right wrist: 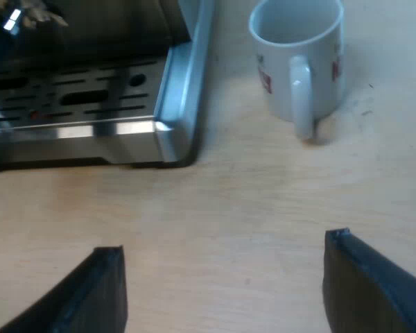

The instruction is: Pour the beans into the coffee machine

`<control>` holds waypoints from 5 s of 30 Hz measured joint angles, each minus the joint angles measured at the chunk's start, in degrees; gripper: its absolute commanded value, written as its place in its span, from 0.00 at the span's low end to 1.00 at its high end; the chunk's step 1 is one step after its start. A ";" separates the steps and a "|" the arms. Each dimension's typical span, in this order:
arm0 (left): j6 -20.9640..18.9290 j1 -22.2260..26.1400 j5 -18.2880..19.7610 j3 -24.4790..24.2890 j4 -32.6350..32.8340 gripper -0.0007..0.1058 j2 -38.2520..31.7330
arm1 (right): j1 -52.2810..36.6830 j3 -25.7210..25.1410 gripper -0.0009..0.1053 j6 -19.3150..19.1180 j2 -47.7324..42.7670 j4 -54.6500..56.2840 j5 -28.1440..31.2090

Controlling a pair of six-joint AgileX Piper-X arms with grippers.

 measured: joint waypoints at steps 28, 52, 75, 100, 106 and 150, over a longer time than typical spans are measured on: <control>-0.24 0.00 5.66 -1.46 -5.25 0.65 12.91 | 13.49 -14.12 0.59 -7.14 25.45 -8.70 -9.97; -0.24 0.00 6.94 -1.53 -9.97 0.65 18.51 | 35.87 -14.12 0.59 -8.09 40.63 -23.41 -2.39; -0.24 0.00 6.94 -0.74 -13.49 0.65 18.51 | 46.31 -14.12 0.59 -5.80 50.54 -36.53 5.16; -0.24 0.00 9.20 10.13 -24.21 0.79 18.65 | 46.31 -14.31 0.59 -4.56 50.54 -37.38 6.15; -0.24 0.00 9.33 13.10 -30.04 0.79 18.65 | 46.31 -14.31 0.59 -4.56 50.54 -37.45 6.15; -2.92 0.00 10.51 22.81 -76.81 0.84 50.41 | 46.31 -14.31 0.59 -4.56 50.54 -37.45 7.45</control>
